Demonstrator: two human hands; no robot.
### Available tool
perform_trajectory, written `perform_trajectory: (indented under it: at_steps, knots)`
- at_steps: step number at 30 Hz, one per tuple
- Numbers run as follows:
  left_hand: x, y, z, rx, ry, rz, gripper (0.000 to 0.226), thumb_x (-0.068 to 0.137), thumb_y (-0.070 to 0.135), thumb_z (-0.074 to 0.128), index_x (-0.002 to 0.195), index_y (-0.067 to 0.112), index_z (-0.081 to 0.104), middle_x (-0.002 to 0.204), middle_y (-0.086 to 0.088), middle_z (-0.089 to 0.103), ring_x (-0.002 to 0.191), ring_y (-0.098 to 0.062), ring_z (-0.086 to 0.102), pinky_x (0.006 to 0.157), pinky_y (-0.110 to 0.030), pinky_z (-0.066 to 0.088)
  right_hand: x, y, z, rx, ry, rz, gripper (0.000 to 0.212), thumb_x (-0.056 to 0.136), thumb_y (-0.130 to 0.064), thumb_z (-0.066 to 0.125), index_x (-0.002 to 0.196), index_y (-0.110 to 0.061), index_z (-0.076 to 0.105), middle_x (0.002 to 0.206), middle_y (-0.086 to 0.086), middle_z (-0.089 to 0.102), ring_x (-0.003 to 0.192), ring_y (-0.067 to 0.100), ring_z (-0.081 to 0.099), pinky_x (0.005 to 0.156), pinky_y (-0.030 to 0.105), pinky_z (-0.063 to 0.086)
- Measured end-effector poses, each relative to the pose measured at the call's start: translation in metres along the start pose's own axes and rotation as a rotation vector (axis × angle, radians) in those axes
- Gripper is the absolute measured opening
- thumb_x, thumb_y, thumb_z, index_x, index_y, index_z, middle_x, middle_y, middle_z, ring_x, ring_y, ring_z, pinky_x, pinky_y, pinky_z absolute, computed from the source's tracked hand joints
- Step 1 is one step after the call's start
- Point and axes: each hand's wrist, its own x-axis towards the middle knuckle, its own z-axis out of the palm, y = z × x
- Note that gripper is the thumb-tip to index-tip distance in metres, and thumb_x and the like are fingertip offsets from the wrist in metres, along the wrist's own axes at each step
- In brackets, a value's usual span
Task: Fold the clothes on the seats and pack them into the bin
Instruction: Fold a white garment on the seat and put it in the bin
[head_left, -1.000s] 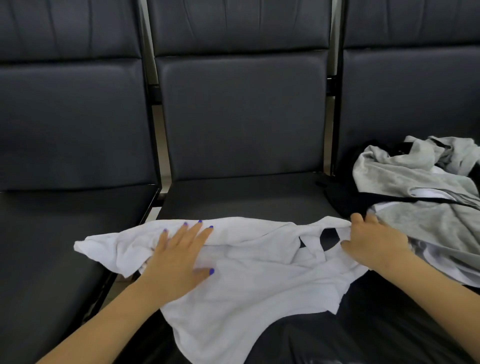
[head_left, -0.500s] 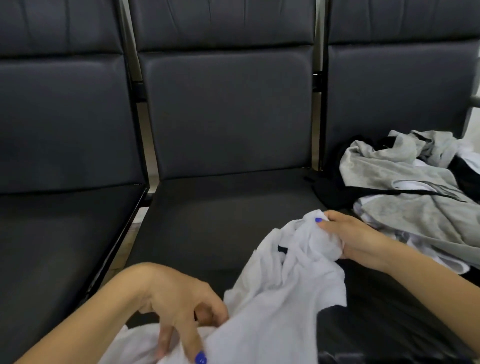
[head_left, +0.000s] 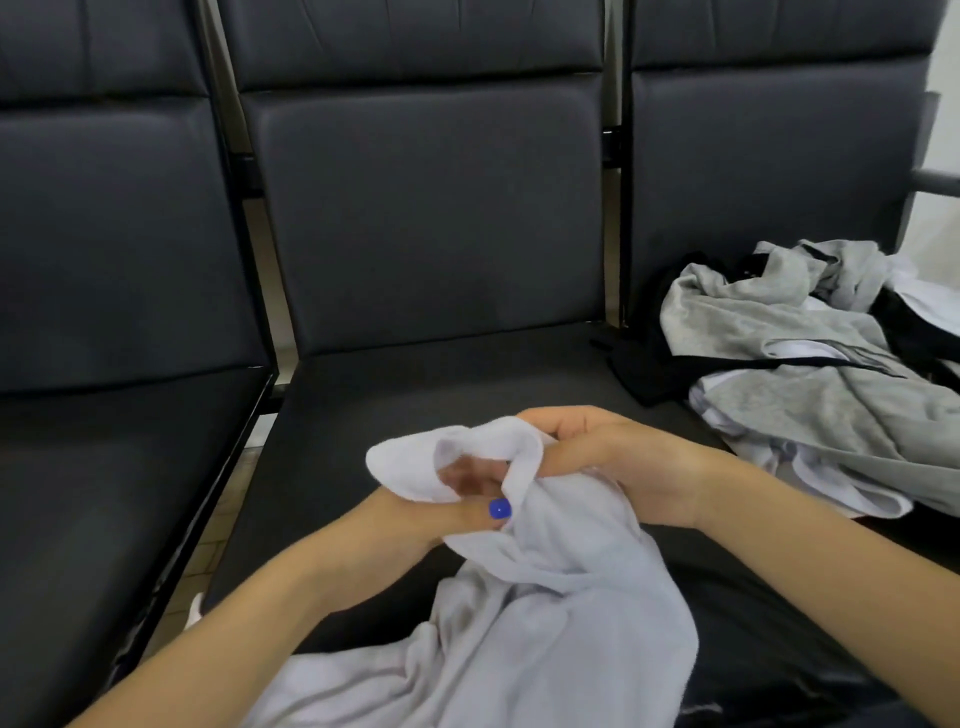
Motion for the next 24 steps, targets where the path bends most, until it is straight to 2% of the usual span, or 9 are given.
perform_trajectory:
  at_steps: [3,6,8,11,15,17,19,21,24]
  knots:
    - [-0.003,0.012,0.005,-0.043,0.223,0.039,0.02,0.058,0.02,0.084,0.075,0.019,0.074,0.081,-0.006,0.071,0.078,-0.018,0.068,0.073,-0.032,0.056,0.001,0.003,-0.012,0.001,0.159,-0.022,0.038,0.072,-0.009,0.062,0.109,-0.011,0.068,0.104,0.011,0.069,0.094,0.023,0.066,0.078,0.033,0.053]
    - [-0.004,0.026,0.007,-0.133,0.446,0.121,0.033,0.06,0.014,0.075,0.092,0.016,0.071,0.079,0.002,0.072,0.069,-0.011,0.068,0.057,-0.023,0.055,-0.002,0.008,-0.023,-0.02,0.267,-0.013,0.031,0.069,-0.008,0.065,0.098,-0.014,0.072,0.095,0.007,0.071,0.088,0.019,0.067,0.072,0.029,0.051]
    - [-0.006,0.038,0.009,-0.238,0.482,0.145,0.029,0.064,0.019,0.065,0.092,0.014,0.07,0.071,0.001,0.069,0.06,-0.01,0.064,0.052,-0.02,0.052,-0.004,0.012,-0.028,-0.06,0.331,0.011,0.025,0.077,-0.003,0.066,0.098,-0.015,0.072,0.095,0.005,0.072,0.088,0.018,0.068,0.074,0.028,0.051]
    - [-0.014,0.048,0.008,-0.269,0.485,0.116,0.014,0.068,0.03,0.061,0.07,0.024,0.073,0.053,0.005,0.051,0.045,-0.004,0.046,0.043,-0.016,0.042,-0.006,0.016,-0.03,-0.17,0.43,0.019,0.019,0.082,-0.003,0.065,0.097,-0.014,0.072,0.096,0.006,0.073,0.088,0.018,0.068,0.076,0.027,0.05]
    - [-0.017,0.047,0.003,-0.35,0.475,0.026,0.019,0.074,0.029,0.06,0.083,0.021,0.075,0.043,0.005,0.043,0.035,-0.003,0.035,0.037,-0.015,0.032,-0.007,0.015,-0.028,-0.337,0.531,-0.056,0.012,0.083,-0.007,0.069,0.093,-0.01,0.072,0.094,0.002,0.072,0.087,0.008,0.066,0.073,0.014,0.05]
    - [-0.016,0.046,0.0,-0.376,0.506,-0.035,0.02,0.078,0.024,0.061,0.093,0.017,0.072,0.042,0.002,0.042,0.033,-0.004,0.035,0.034,-0.016,0.032,-0.007,0.013,-0.027,-0.352,0.541,-0.091,0.01,0.084,-0.007,0.067,0.092,-0.011,0.073,0.089,-0.003,0.072,0.08,0.001,0.065,0.064,0.009,0.048]
    - [-0.014,0.043,-0.003,-0.316,0.544,-0.054,0.018,0.089,0.019,0.057,0.102,0.015,0.067,0.049,0.001,0.053,0.034,-0.004,0.037,0.033,-0.017,0.034,-0.01,0.009,-0.027,-0.378,0.514,-0.07,0.008,0.086,-0.012,0.067,0.085,-0.013,0.074,0.081,-0.005,0.071,0.073,0.001,0.065,0.059,0.011,0.047]
    - [-0.014,0.042,-0.005,-0.242,0.554,-0.044,0.021,0.094,0.013,0.052,0.109,0.02,0.064,0.061,0.001,0.065,0.034,-0.004,0.039,0.033,-0.017,0.036,-0.013,0.004,-0.028,-0.477,0.408,0.011,0.015,0.086,-0.02,0.067,0.075,-0.013,0.074,0.075,-0.001,0.071,0.072,0.007,0.066,0.064,0.017,0.05]
    - [-0.016,0.041,-0.008,-0.239,0.538,-0.056,0.032,0.094,0.003,0.05,0.112,0.025,0.063,0.086,-0.001,0.075,0.035,-0.007,0.047,0.033,-0.018,0.039,-0.019,0.001,-0.031,-0.554,0.266,0.081,0.016,0.083,-0.02,0.071,0.092,-0.007,0.074,0.09,0.005,0.075,0.086,0.016,0.071,0.082,0.026,0.055]
